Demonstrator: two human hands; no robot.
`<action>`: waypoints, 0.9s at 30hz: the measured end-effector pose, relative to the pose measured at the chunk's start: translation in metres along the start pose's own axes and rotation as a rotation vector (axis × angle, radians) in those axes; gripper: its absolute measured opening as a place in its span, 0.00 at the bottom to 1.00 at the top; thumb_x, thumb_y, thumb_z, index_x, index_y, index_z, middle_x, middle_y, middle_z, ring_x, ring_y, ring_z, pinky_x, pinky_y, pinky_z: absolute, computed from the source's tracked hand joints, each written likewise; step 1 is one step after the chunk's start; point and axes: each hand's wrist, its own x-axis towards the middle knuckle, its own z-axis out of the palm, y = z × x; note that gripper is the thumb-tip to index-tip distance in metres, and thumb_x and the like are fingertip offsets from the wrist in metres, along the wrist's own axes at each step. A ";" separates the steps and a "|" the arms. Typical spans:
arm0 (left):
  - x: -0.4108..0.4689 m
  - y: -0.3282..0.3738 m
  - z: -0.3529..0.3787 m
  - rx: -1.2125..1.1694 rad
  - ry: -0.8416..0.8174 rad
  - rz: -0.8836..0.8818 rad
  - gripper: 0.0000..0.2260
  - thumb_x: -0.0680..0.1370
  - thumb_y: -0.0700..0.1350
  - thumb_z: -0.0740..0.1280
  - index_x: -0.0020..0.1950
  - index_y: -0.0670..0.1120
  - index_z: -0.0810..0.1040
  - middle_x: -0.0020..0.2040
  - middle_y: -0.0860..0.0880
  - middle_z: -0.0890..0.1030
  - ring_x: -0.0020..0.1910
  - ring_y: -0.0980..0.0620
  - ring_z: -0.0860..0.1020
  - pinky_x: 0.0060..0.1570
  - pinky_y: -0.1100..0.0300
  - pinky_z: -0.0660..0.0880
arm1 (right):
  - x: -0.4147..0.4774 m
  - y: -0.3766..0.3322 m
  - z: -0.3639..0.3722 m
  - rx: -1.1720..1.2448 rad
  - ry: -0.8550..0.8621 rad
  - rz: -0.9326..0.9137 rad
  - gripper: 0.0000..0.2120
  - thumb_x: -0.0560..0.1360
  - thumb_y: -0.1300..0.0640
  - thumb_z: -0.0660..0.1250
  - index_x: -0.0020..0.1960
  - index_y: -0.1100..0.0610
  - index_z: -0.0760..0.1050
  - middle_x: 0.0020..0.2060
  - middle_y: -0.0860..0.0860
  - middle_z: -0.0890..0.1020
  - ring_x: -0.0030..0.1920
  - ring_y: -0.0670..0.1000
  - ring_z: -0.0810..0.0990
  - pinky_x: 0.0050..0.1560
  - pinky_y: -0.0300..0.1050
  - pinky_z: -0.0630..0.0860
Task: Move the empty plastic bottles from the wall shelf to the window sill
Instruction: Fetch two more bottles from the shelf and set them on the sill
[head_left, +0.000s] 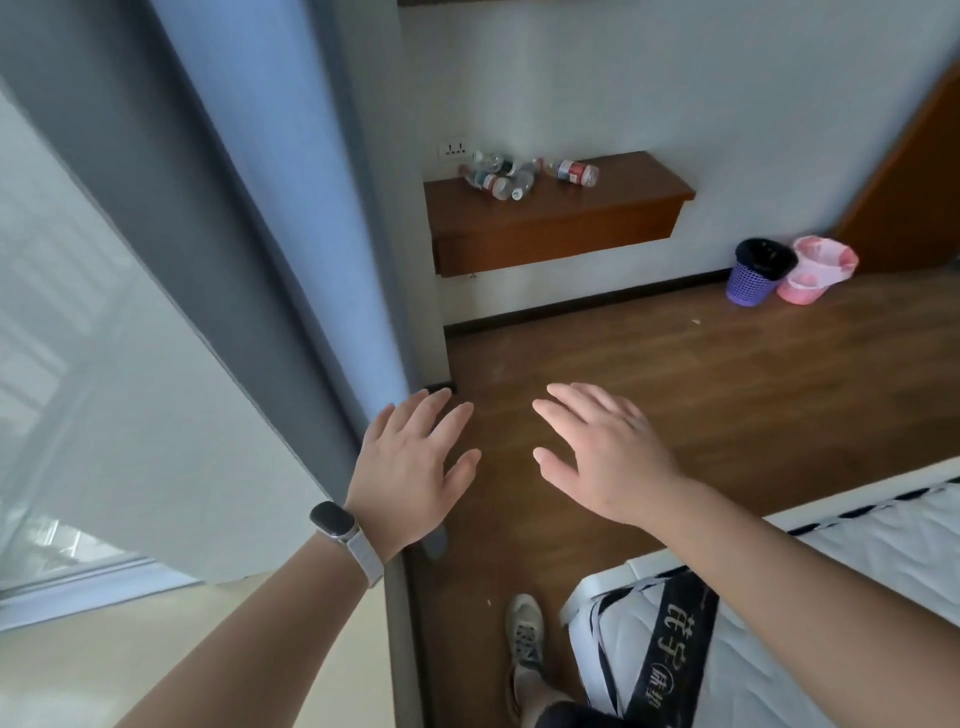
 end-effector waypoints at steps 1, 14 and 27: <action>0.012 -0.002 0.003 0.009 -0.009 -0.007 0.23 0.80 0.58 0.58 0.69 0.48 0.75 0.68 0.44 0.77 0.67 0.39 0.74 0.64 0.39 0.72 | 0.012 0.008 0.002 0.000 0.006 -0.001 0.26 0.76 0.39 0.55 0.69 0.51 0.72 0.69 0.51 0.74 0.69 0.56 0.70 0.65 0.56 0.70; 0.203 -0.002 0.026 0.064 0.030 0.000 0.22 0.78 0.56 0.61 0.69 0.49 0.75 0.66 0.45 0.79 0.64 0.40 0.76 0.61 0.40 0.74 | 0.158 0.129 -0.005 0.038 0.064 0.036 0.25 0.77 0.41 0.57 0.68 0.53 0.73 0.67 0.53 0.76 0.67 0.57 0.73 0.64 0.55 0.71; 0.311 -0.010 0.052 0.031 -0.050 -0.030 0.25 0.80 0.60 0.59 0.75 0.52 0.68 0.72 0.48 0.74 0.70 0.44 0.72 0.68 0.43 0.68 | 0.225 0.191 -0.016 0.032 0.022 0.089 0.26 0.78 0.40 0.55 0.71 0.51 0.70 0.69 0.52 0.74 0.70 0.55 0.70 0.68 0.54 0.68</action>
